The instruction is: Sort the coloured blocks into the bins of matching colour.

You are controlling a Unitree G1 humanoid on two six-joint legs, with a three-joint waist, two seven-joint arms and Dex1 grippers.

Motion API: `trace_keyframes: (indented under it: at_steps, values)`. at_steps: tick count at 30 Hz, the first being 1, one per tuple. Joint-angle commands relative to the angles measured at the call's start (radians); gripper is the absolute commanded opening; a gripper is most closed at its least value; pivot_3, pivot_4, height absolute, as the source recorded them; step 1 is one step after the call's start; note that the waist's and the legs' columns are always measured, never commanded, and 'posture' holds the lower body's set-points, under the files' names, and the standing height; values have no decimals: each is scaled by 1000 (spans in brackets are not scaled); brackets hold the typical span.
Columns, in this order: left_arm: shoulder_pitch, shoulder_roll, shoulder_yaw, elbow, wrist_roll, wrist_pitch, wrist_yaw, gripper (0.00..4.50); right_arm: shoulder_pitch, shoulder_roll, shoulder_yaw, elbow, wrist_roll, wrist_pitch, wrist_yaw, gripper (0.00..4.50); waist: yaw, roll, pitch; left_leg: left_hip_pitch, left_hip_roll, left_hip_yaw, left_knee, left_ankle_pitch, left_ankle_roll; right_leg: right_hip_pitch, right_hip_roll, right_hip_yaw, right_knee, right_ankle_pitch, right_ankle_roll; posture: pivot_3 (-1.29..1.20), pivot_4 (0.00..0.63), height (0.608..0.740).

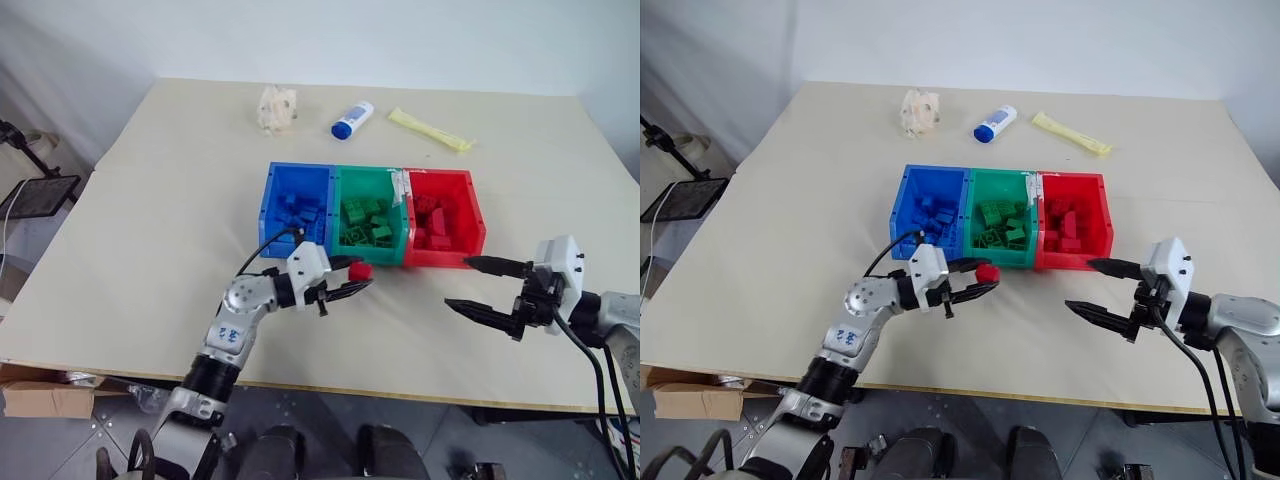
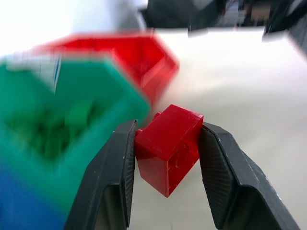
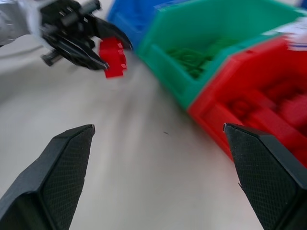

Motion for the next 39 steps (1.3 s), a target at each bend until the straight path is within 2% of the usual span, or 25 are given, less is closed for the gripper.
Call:
trace_keyframes:
  at_steps: [1, 4, 7, 9, 12, 16, 18, 24, 29, 32, 36, 39]
  values:
    - [-128, -79, 1, 94, -9, -27, 31, 1570, 48, 16, -85, -80, 39, 7, -49, 4500, 2, -1, 1, 0, 0, 1, 0, 0, 0, 0, 0, 0, 0, 0, 0, 0, 150, 740]
    - [-242, -155, 18, 211, -21, -62, 43, 1570, 92, 34, -102, -128, 50, 11, -81, 4500, 3, -2, 1, 0, 0, 3, 0, 1, 1, 0, 1, -2, 0, 1, 1, 0, 150, 740]
    - [-405, -223, 47, 418, 12, -120, 114, 1570, 120, 59, -101, -176, 56, 12, -121, 4500, 3, -4, 3, 0, 0, 4, 0, 1, 1, 0, 1, -3, 0, 2, 3, 0, 150, 740]
    - [-490, -259, 76, 536, 10, -179, 149, 2315, 123, 71, -96, -194, 58, 14, -140, 4500, 1, -5, 3, 0, 0, 5, 0, 1, 1, -1, 2, -3, 0, 2, 3, 0, 150, 740]
    - [-576, -284, 97, 684, 29, -252, 189, 3182, 122, 79, -85, -204, 54, 17, -154, 4500, -1, -6, 4, 0, 0, 7, -1, 1, 1, -2, 2, -2, 0, 2, 3, 0, 150, 740]
    - [-561, -253, 101, 706, 29, -292, 120, 4363, 117, 70, -86, -199, 54, 14, -154, 4500, 0, -7, 4, 0, 0, 7, -1, 1, 1, -5, 2, -2, 1, 2, 3, 0, 150, 740]
    - [-537, -229, 107, 681, 21, -285, 84, 4363, 114, 62, -87, -190, 53, 12, -145, 4500, -1, -7, 4, -1, 0, 7, -1, 1, 1, -5, 2, -2, 4, 2, 3, 0, 150, 740]
    - [-341, -64, 90, 391, -38, -112, -129, 4363, 65, 21, -60, -124, 34, 1, -86, 4500, -15, -6, 4, -1, 1, 8, 0, 1, 1, -6, 2, -1, 6, 2, 3, 0, 150, 740]
    - [-163, 138, 95, 142, -66, 62, -229, 4363, 15, -7, -18, -69, 9, -11, -33, 4500, -27, -6, 4, -1, 1, 7, 0, 1, 1, -6, 1, 1, 6, 2, 3, 0, 150, 740]
    - [-92, 233, 148, 66, -122, 137, -255, 4363, -8, -21, 5, -41, -6, -24, -3, 4500, -28, -6, 4, -1, 1, 6, 0, 1, 1, -6, 1, 2, 5, 2, 3, 0, 150, 740]
    - [3, 362, 185, -12, -124, 255, -250, 4363, -33, -40, 25, -6, -26, -37, 34, 4500, -27, -6, 3, -1, 1, 4, 0, 1, 1, -5, -1, 5, 4, 2, 3, 0, 150, 740]
    - [91, 471, 231, -15, -131, 244, -294, 4363, -50, -64, 39, 27, -42, -50, 70, 4500, -29, -6, 3, -1, 1, 4, 0, 1, 1, -5, -1, 5, 4, 2, 3, 0, 150, 740]
